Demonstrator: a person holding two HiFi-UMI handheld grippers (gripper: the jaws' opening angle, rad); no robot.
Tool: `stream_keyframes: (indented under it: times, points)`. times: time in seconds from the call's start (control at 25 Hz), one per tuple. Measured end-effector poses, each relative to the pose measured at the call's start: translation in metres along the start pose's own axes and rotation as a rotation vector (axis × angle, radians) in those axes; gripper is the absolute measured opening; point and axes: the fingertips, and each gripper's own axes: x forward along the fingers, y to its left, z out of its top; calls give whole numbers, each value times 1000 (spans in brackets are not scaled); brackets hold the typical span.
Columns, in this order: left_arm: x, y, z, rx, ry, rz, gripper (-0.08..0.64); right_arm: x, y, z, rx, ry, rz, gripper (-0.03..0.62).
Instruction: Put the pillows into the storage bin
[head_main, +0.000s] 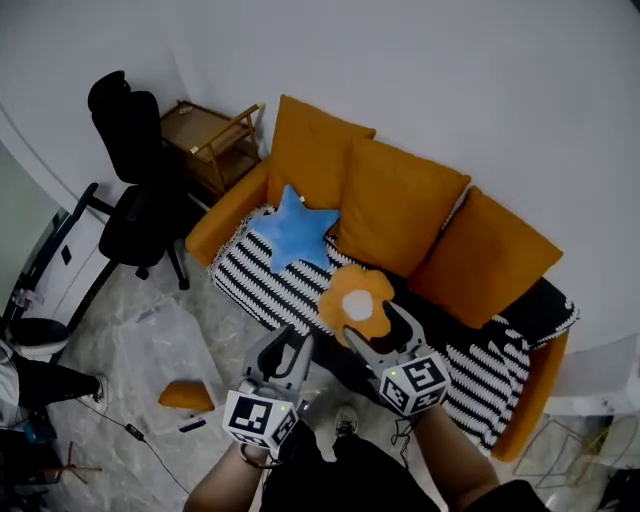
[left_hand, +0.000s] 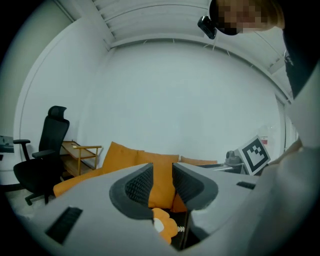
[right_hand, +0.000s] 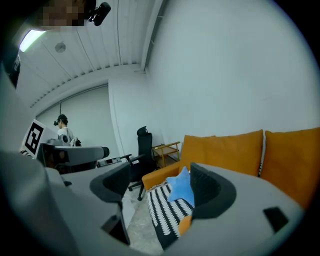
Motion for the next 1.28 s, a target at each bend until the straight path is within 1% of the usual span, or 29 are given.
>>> stream_keyframes:
  times: [0.12, 0.28, 0.48, 0.6, 0.68, 0.8, 1.0, 1.12, 1.28]
  points:
    - [23, -6, -8, -8, 20, -66, 118, -6, -25, -15, 43, 18, -76, 382]
    - [50, -6, -19, 9, 44, -175, 118, -10, -53, -35, 106, 46, -196, 383]
    - [72, 13, -34, 16, 77, -286, 120, 3, -75, -61, 182, 78, -324, 385]
    - [81, 28, -48, 10, 113, -325, 120, 14, -81, -82, 226, 103, -382, 387]
    - [87, 38, -59, 4, 136, -342, 120, 21, -86, -97, 252, 118, -414, 387]
    - [94, 49, -82, -7, 169, -354, 120, 30, -100, -125, 318, 135, -451, 387]
    - [106, 44, -129, -28, 233, -369, 120, 37, -135, -186, 421, 175, -489, 388]
    - [116, 37, -160, -49, 272, -360, 120, 40, -160, -229, 466, 224, -497, 388]
    - [137, 33, -207, -90, 317, -320, 120, 54, -201, -285, 499, 287, -491, 390]
